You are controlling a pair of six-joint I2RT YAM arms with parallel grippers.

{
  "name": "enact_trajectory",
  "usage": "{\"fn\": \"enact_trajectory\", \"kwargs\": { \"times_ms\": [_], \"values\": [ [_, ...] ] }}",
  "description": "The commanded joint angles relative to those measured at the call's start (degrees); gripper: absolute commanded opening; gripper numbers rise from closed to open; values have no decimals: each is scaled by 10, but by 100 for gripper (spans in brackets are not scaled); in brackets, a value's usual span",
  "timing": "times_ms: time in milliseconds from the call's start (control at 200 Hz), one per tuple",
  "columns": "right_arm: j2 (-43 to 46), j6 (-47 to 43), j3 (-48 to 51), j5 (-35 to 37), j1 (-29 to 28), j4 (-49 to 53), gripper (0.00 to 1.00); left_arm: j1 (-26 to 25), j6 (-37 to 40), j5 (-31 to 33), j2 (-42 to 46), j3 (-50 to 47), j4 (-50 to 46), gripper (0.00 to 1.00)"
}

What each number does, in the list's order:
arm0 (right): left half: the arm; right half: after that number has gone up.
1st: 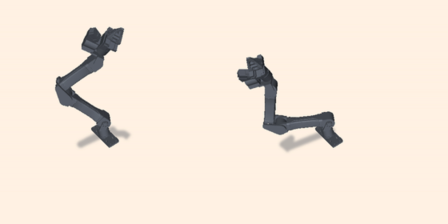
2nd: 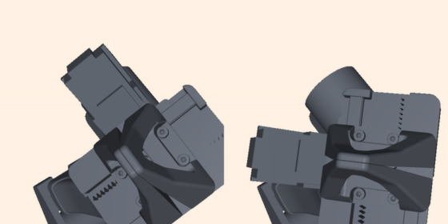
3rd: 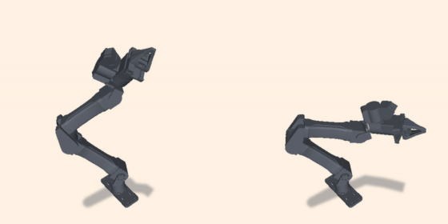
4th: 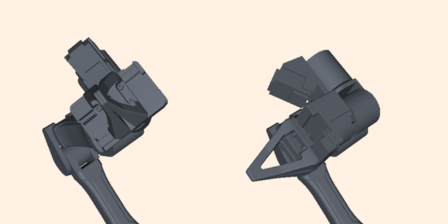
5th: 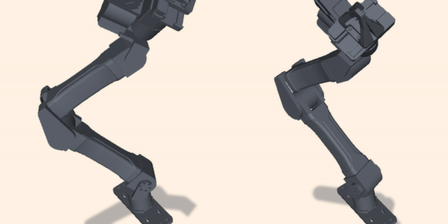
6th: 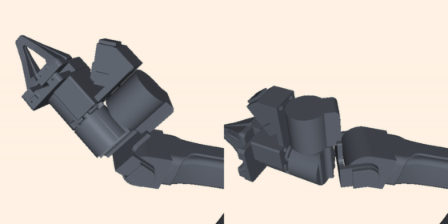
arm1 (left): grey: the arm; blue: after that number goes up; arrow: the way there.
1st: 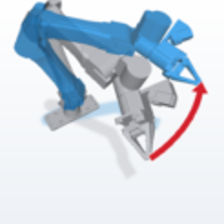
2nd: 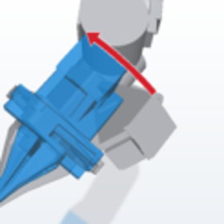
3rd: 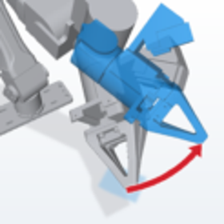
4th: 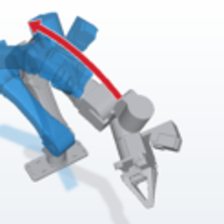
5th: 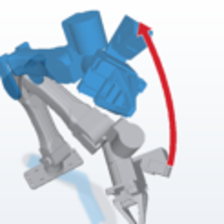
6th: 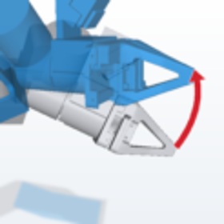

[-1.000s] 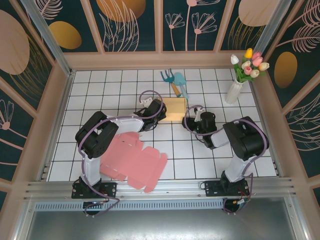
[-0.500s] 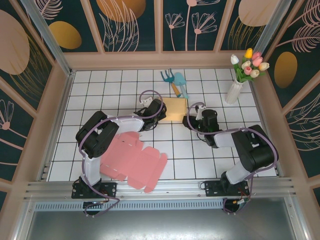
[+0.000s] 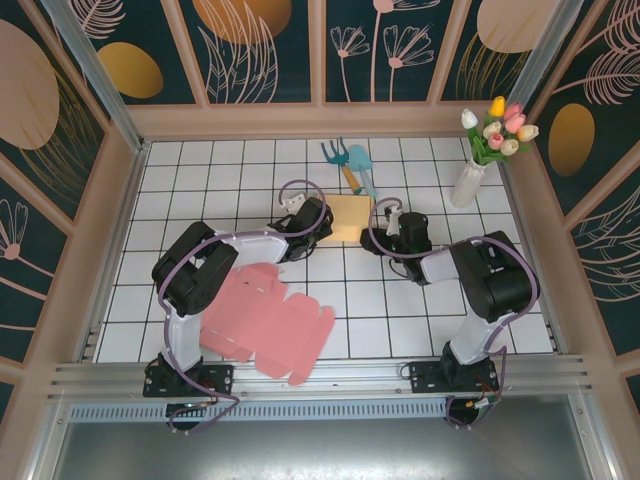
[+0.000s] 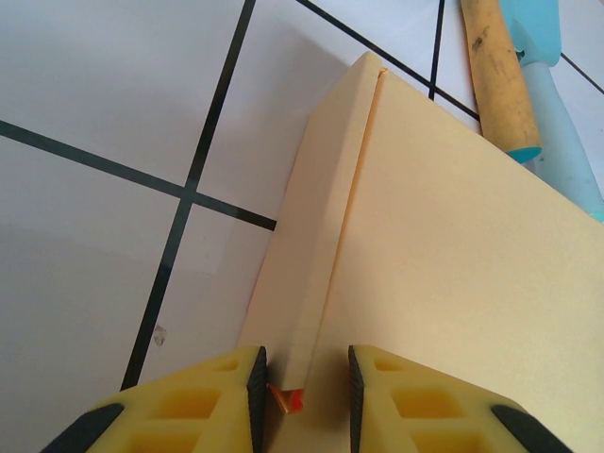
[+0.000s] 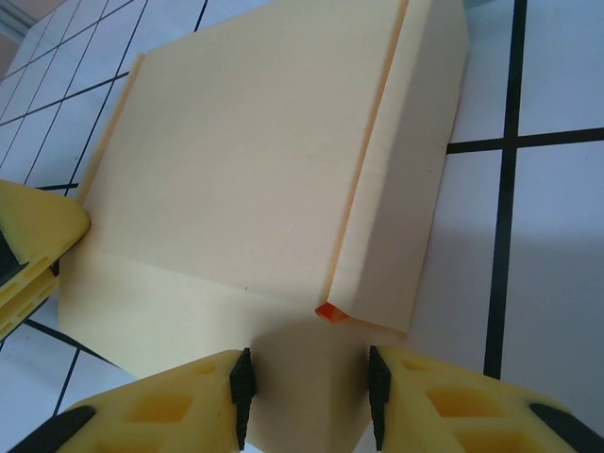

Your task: Fold the paper box

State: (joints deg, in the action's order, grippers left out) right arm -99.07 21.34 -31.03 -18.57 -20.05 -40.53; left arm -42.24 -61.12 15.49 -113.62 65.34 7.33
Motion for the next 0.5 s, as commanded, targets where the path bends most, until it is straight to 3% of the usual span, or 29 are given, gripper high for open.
{"fn": "enact_trajectory", "kwargs": {
  "times_ms": [0,150,495],
  "values": [
    [-11,4,-3,-60,-4,-30,38,7,15,-24,-66,-34,-143,29],
    [4,10,4,-80,-5,-35,30,7,15,-24,-68,-33,-143,29],
    [-3,-23,-2,-26,-6,-3,26,9,16,-27,-72,-32,-141,28]
  ]
}}
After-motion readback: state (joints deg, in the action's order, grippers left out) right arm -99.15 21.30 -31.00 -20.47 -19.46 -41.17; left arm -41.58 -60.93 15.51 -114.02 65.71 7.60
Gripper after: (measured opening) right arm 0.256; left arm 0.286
